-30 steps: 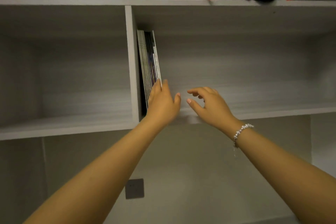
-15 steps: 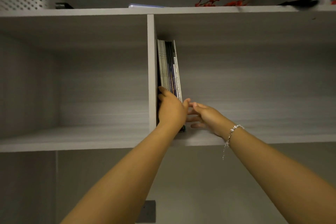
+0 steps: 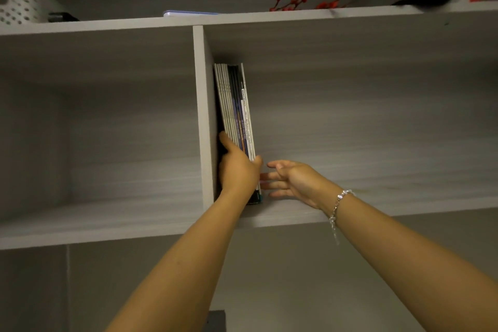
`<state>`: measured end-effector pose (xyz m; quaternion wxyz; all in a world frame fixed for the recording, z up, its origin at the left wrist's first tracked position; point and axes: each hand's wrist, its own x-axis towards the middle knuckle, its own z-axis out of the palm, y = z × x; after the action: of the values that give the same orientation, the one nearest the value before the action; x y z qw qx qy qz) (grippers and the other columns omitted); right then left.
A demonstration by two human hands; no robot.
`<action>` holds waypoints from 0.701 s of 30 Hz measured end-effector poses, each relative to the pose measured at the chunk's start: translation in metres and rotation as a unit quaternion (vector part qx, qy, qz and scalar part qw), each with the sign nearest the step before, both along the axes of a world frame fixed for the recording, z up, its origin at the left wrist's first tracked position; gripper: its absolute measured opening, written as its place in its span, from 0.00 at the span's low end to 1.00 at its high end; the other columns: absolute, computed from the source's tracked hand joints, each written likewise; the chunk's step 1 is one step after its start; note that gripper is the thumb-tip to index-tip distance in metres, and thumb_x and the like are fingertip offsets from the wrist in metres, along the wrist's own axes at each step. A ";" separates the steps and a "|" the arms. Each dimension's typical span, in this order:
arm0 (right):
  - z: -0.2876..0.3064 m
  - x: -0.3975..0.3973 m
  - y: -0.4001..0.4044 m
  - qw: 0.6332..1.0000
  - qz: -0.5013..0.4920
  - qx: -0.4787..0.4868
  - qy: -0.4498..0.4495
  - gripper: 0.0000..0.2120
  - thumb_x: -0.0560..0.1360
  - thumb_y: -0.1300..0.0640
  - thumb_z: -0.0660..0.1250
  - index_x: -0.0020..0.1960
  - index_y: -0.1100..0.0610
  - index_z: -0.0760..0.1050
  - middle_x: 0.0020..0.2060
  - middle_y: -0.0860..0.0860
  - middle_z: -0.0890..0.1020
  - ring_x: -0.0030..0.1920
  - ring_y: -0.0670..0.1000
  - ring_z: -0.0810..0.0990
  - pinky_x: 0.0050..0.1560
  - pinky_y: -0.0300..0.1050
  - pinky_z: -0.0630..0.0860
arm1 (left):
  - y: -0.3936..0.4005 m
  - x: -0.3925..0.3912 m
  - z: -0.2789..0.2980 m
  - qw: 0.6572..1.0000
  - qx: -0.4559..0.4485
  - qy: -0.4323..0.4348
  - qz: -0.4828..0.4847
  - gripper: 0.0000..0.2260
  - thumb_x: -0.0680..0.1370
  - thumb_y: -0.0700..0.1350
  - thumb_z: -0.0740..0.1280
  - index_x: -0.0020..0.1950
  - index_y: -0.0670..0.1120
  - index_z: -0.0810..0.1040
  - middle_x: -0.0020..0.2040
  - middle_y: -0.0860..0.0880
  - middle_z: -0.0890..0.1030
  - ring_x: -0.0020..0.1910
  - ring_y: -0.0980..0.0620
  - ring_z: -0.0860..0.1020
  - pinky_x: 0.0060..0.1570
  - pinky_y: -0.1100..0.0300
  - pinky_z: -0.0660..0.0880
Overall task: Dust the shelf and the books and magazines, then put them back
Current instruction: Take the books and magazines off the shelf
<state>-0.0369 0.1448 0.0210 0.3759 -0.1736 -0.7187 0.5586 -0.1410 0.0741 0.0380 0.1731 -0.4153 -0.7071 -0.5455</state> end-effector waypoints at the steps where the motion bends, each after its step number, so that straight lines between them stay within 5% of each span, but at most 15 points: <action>1: 0.000 0.000 0.000 1.000 0.001 0.000 0.006 0.16 0.83 0.59 0.50 0.70 0.57 0.64 0.59 0.59 0.79 0.53 0.56 0.81 0.48 0.47 0.79 | 0.000 0.000 0.000 1.000 -0.001 -0.001 -0.003 0.40 0.76 0.48 0.68 0.76 0.43 0.43 0.57 0.39 0.78 0.51 0.40 0.79 0.46 0.50 0.78; 7: 0.000 0.001 -0.002 1.000 0.009 0.020 0.015 0.19 0.84 0.56 0.49 0.74 0.51 0.61 0.62 0.56 0.76 0.55 0.54 0.80 0.54 0.47 0.77 | -0.012 0.006 -0.001 1.000 0.009 -0.003 -0.019 0.39 0.77 0.48 0.67 0.76 0.42 0.43 0.55 0.40 0.79 0.49 0.42 0.80 0.40 0.54 0.75; 13: 0.003 0.000 -0.010 0.998 0.007 0.066 -0.014 0.20 0.83 0.48 0.49 0.74 0.47 0.60 0.67 0.49 0.73 0.66 0.52 0.72 0.69 0.53 0.66 | -0.044 0.023 -0.005 0.997 0.046 0.042 -0.047 0.38 0.76 0.49 0.67 0.75 0.42 0.46 0.57 0.42 0.78 0.50 0.42 0.80 0.47 0.48 0.79; 21: 0.008 0.013 -0.053 0.988 -0.040 0.137 -0.058 0.23 0.80 0.42 0.53 0.73 0.44 0.60 0.54 0.46 0.76 0.50 0.43 0.75 0.63 0.46 0.69 | -0.109 0.046 -0.007 0.992 0.066 0.071 -0.084 0.35 0.76 0.49 0.67 0.74 0.43 0.47 0.58 0.44 0.78 0.49 0.45 0.79 0.45 0.54 0.78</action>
<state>-0.0241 0.0920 0.0290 0.3752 -0.1813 -0.8016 0.4287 -0.0947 -0.0345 0.0314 0.2039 -0.4981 -0.6181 -0.5729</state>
